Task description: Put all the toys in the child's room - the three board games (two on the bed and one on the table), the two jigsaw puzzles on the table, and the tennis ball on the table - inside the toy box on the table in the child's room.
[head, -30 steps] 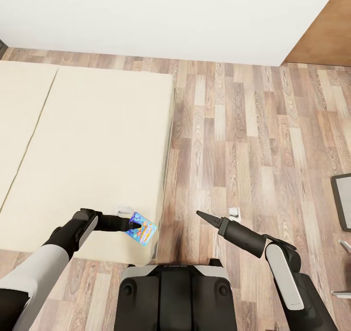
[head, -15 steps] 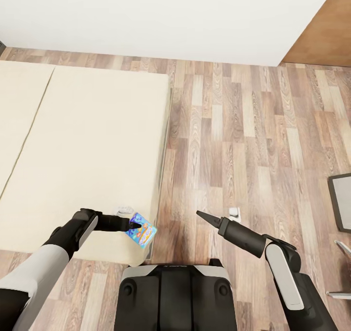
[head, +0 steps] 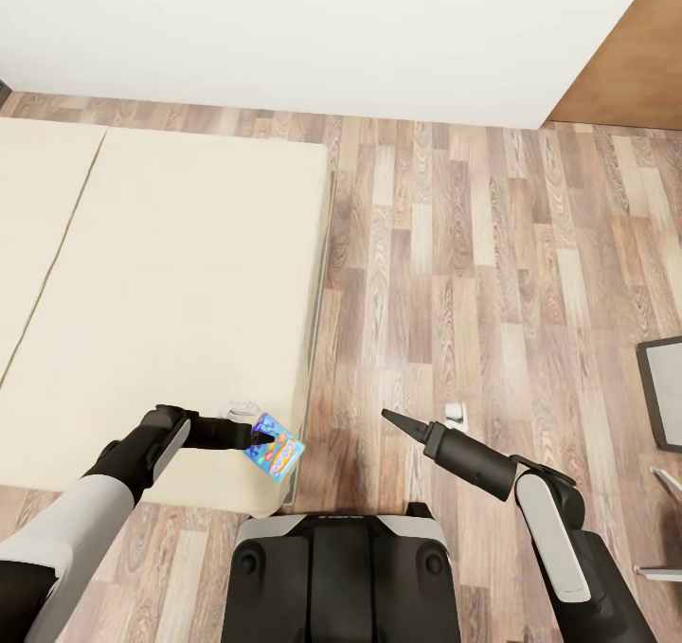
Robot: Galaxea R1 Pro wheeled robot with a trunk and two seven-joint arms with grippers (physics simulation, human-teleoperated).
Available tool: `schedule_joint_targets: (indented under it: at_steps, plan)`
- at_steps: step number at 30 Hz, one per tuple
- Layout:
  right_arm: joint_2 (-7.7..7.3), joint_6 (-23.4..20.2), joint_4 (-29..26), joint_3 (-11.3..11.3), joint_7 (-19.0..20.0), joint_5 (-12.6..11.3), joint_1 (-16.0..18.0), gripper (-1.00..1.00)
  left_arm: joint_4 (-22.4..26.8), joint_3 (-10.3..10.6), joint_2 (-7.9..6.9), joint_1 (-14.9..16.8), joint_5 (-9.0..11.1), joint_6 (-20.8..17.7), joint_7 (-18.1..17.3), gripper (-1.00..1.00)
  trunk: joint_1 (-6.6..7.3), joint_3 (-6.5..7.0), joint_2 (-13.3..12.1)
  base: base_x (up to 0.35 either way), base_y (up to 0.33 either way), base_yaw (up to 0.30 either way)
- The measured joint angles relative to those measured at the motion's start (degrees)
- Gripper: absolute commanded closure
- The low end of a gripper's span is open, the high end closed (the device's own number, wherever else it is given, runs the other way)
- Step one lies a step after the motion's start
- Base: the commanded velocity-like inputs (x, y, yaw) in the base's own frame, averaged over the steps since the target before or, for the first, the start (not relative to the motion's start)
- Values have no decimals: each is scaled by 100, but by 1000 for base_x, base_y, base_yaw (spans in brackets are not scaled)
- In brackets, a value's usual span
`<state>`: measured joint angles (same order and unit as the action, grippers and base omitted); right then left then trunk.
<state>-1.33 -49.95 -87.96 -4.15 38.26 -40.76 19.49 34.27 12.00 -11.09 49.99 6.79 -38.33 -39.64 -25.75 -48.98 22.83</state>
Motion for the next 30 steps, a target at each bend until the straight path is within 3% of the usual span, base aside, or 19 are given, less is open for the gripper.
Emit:
schedule_joint_targets:
  at_steps: [13, 18, 22, 26, 30]
  plan:
    - [7, 12, 0, 14, -12, 13, 0, -100, 3, -26, -62, 0, 10, 8, -9, -100, 0, 0, 0, 0, 0, 0]
    - [9, 17, 4, 23, -38, 22, 0, -100, 9, -420, -162, 1, 16, 8, -21, -100, 0, 0, 0, 0, 0, 0]
    - [2, 18, 8, 7, -14, 12, 0, -100, 24, -746, -344, 1, 23, 2, -127, -100, 0, 0, 0, 0, 0, 0]
    - [-1, 26, 22, -19, -6, 11, 0, -100, 29, -896, -565, 2, 26, -7, -679, -100, 0, 0, 0, 0, 0, 0]
    - [-10, 192, 167, -92, 1, 20, 0, -100, 33, -969, -790, 2, 20, -13, -1555, -100, 0, 0, 0, 0, 0, 0]
